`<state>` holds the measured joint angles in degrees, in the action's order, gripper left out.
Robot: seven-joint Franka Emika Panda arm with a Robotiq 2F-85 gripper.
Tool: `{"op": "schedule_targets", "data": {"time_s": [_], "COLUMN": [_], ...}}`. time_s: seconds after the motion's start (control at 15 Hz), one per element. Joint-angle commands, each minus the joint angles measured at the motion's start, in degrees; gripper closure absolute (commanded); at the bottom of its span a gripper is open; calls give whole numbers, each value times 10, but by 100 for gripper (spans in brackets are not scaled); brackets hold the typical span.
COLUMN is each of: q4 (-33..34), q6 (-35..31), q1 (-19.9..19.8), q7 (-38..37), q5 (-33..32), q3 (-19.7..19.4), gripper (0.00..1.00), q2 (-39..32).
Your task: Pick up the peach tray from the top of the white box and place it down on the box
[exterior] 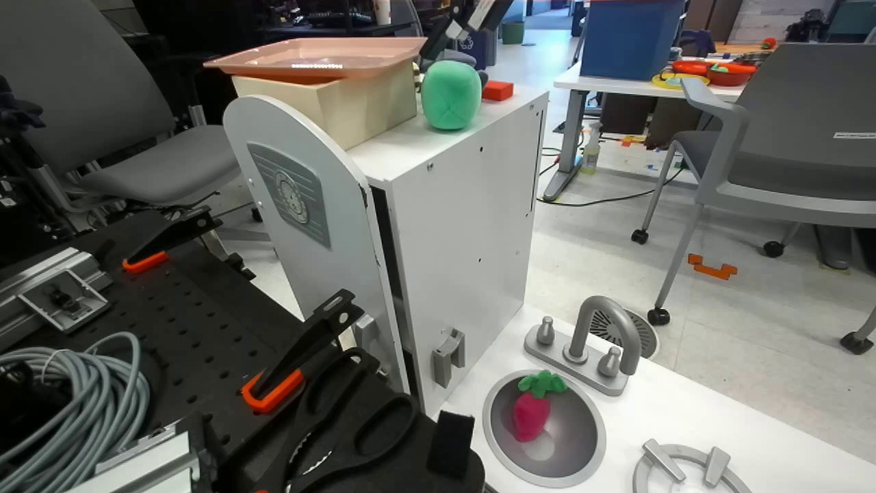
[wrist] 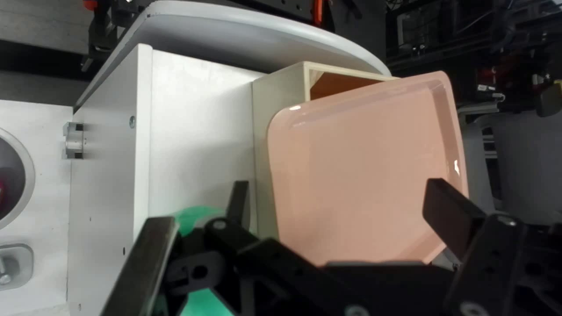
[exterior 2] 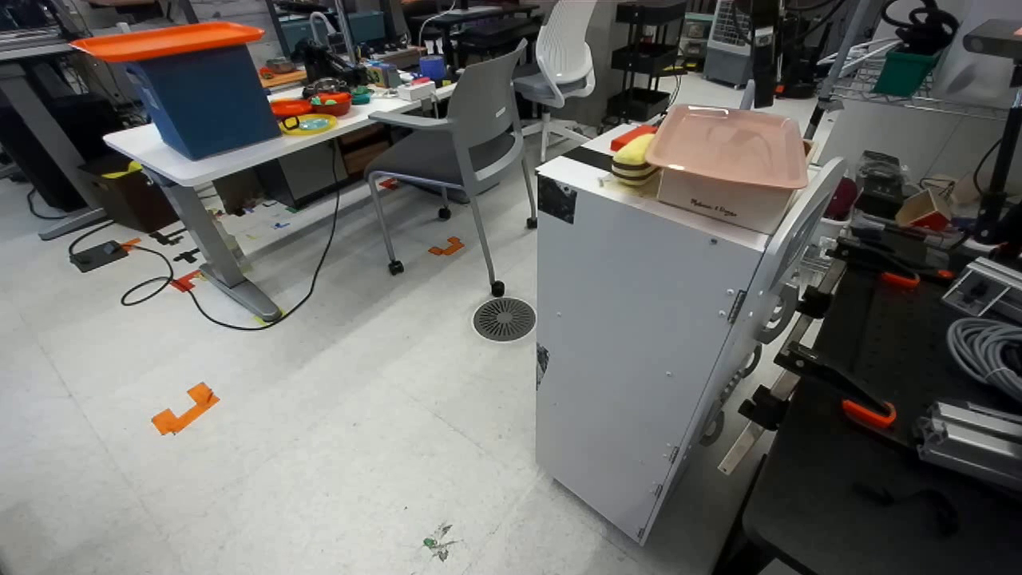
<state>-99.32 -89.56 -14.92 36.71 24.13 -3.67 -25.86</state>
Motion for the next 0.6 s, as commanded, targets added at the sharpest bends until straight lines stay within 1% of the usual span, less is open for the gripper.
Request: {"op": "schedule_targets", "data": {"time_s": [0.0, 0.33, 0.53], "q4": [5, 7, 2], "q6": [30, 40, 38], "q1": [-6, -8, -8], "q7": [8, 7, 30], "q5": [0, -3, -12], "q3": [8, 6, 7], "gripper": [0, 0, 0], "q2": [3, -1, -1]}}
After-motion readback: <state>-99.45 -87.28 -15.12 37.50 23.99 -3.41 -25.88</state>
